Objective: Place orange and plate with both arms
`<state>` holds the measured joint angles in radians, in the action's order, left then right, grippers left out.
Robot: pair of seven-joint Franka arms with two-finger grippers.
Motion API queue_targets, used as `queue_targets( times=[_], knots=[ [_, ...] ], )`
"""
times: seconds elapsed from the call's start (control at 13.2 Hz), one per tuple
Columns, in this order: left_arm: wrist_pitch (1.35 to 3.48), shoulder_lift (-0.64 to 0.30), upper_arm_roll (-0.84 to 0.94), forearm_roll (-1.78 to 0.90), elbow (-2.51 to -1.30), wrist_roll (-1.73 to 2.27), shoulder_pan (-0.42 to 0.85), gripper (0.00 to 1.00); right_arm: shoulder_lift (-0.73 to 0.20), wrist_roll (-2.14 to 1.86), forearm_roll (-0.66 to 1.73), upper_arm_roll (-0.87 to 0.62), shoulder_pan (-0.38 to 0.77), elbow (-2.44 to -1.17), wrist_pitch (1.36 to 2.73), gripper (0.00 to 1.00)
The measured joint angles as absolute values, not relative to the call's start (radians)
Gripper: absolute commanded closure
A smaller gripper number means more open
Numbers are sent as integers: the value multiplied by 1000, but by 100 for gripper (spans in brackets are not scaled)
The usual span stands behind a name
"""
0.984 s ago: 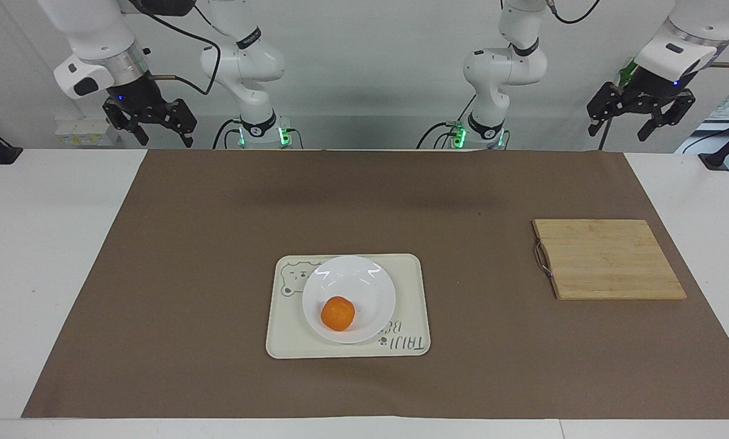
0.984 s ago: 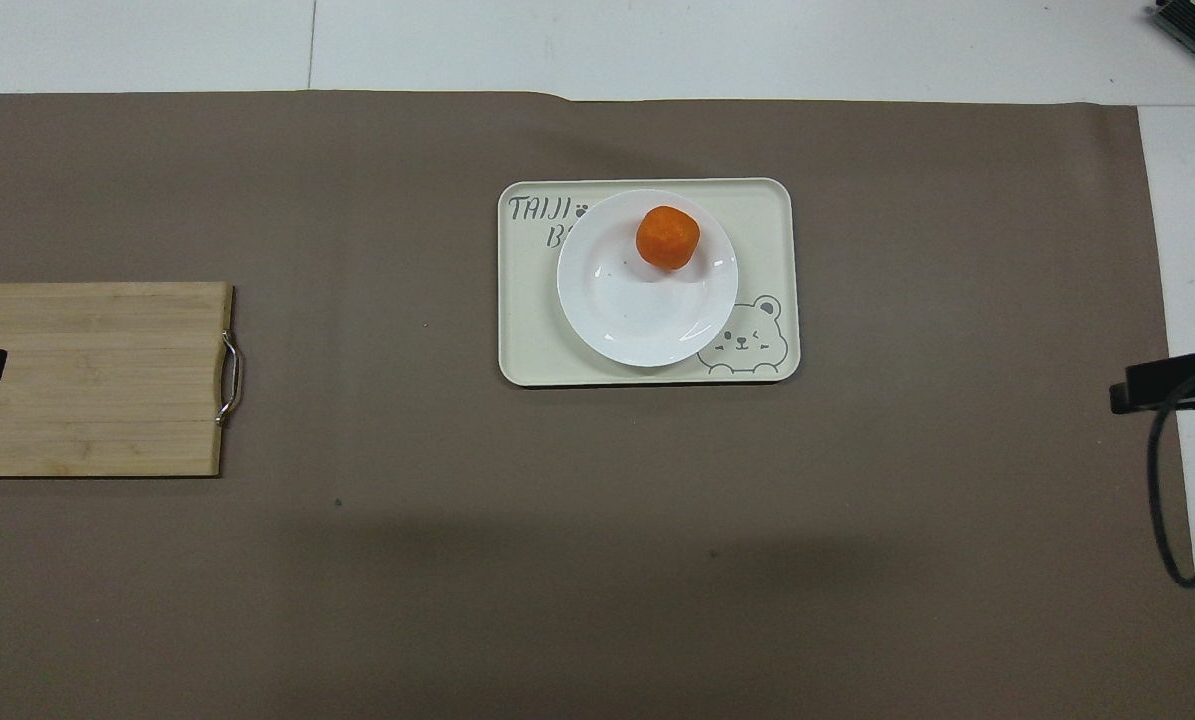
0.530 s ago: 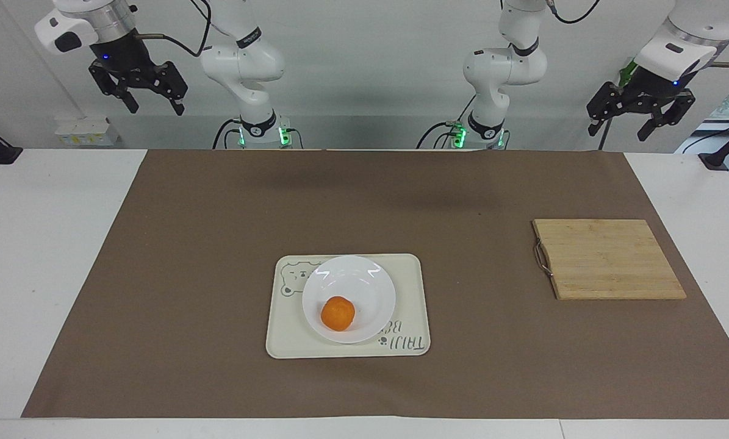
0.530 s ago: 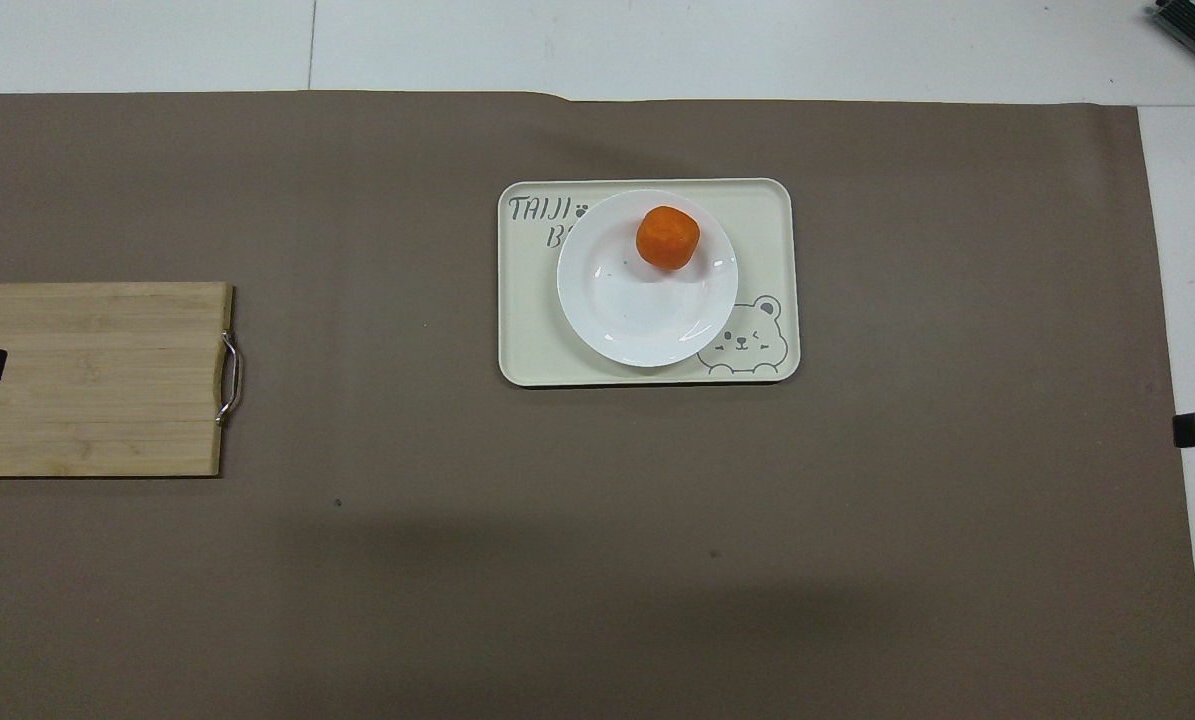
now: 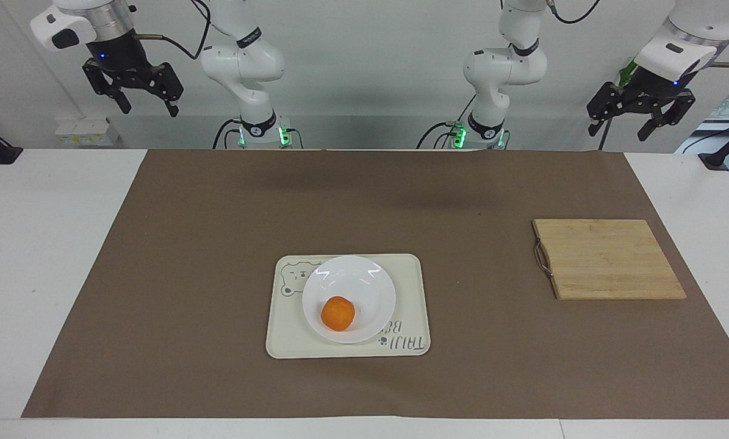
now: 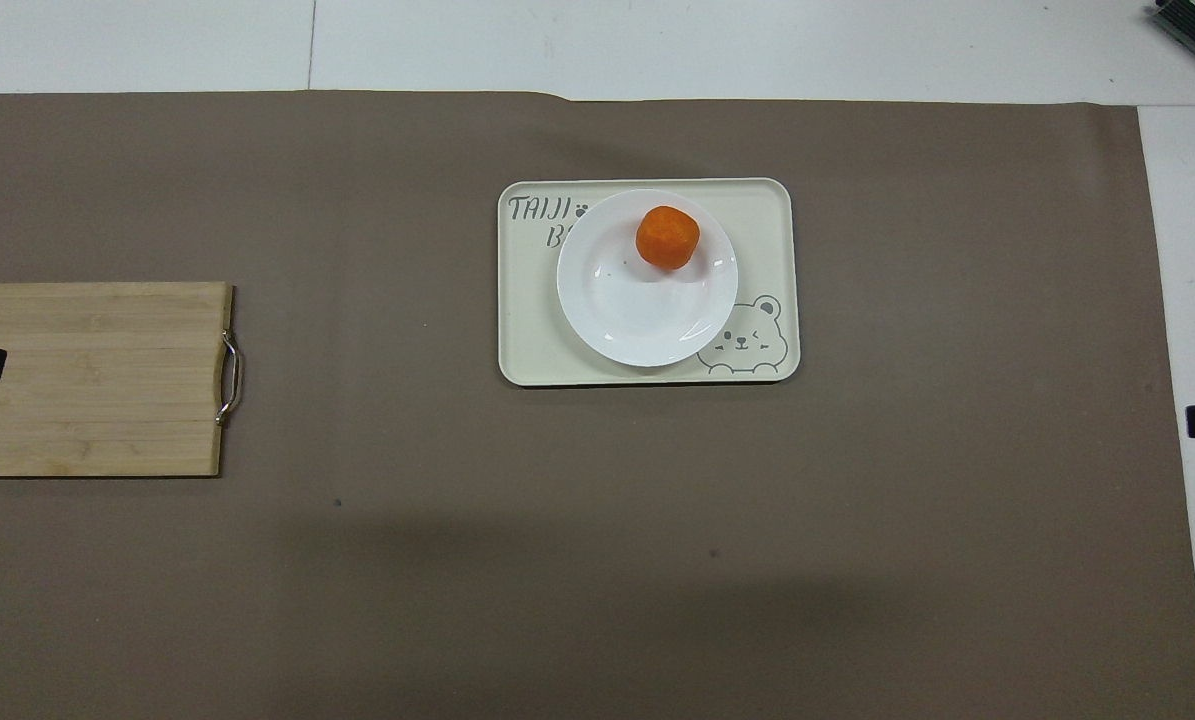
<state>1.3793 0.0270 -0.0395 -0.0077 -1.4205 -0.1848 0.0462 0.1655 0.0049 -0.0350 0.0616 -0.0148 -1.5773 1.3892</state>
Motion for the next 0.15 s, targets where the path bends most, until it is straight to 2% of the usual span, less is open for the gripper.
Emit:
queue_targets(
  times=[0.15],
  knots=[
    [1379, 27, -40, -8, -1420, -185, 46, 0, 165, 5, -35, 66, -15, -1578, 1390, 0]
  ],
)
